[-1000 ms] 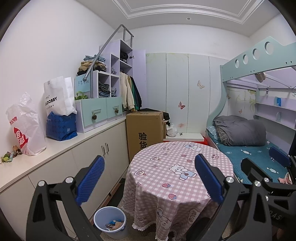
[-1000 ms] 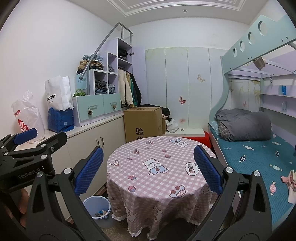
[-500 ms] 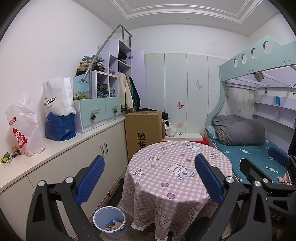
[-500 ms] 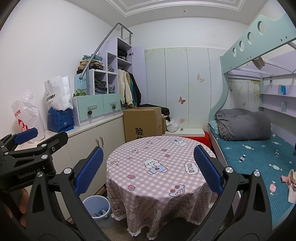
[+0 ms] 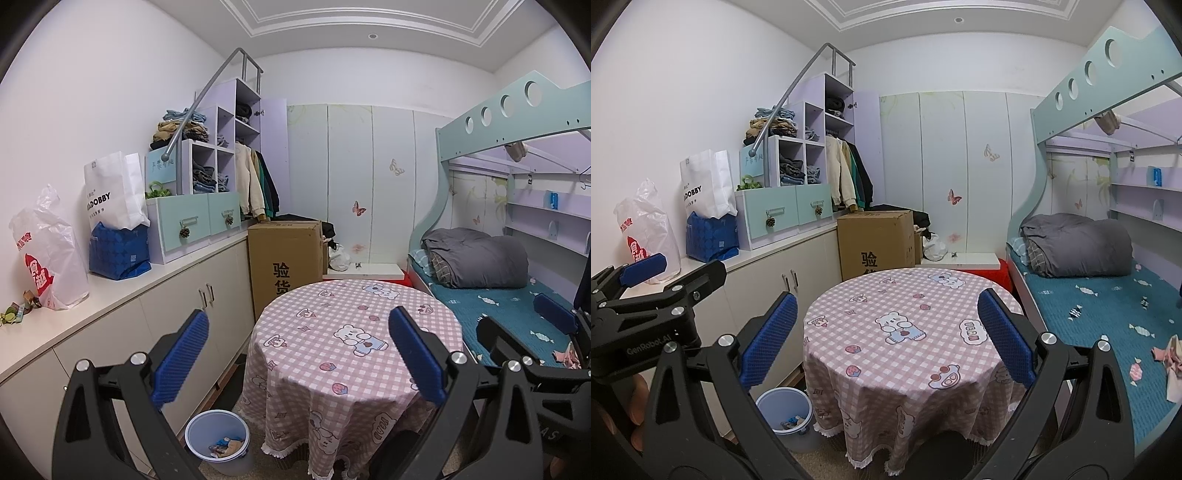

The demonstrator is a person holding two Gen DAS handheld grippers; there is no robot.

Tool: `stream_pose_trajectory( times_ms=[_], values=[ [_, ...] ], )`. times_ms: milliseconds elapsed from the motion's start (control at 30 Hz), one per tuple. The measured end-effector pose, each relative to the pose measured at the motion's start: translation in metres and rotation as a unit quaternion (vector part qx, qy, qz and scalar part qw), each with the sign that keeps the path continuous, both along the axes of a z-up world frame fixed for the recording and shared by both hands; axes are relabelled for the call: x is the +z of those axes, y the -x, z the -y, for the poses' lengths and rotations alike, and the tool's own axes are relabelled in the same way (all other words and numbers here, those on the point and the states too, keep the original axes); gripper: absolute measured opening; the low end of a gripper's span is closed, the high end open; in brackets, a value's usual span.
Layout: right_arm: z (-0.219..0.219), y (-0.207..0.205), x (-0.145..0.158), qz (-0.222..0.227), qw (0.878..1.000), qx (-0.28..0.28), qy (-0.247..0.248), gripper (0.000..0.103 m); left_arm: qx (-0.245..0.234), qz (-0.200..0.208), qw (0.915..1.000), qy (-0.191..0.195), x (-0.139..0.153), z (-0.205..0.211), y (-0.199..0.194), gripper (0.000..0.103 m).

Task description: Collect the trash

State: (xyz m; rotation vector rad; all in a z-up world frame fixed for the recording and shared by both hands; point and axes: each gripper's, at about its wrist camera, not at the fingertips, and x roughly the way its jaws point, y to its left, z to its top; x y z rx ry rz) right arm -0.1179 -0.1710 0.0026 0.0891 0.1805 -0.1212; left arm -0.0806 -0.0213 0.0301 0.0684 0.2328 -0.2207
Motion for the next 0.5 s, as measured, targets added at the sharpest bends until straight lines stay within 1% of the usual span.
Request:
stream_pose_trajectory(
  times_ms=[500],
  values=[
    [0.0002, 0.0007, -0.0002, 0.0, 1.0, 0.0, 0.0, 0.096, -0.001, 0.0, 1.0, 0.0, -0.0013, -0.0003, 0.0, 0.096]
  ],
)
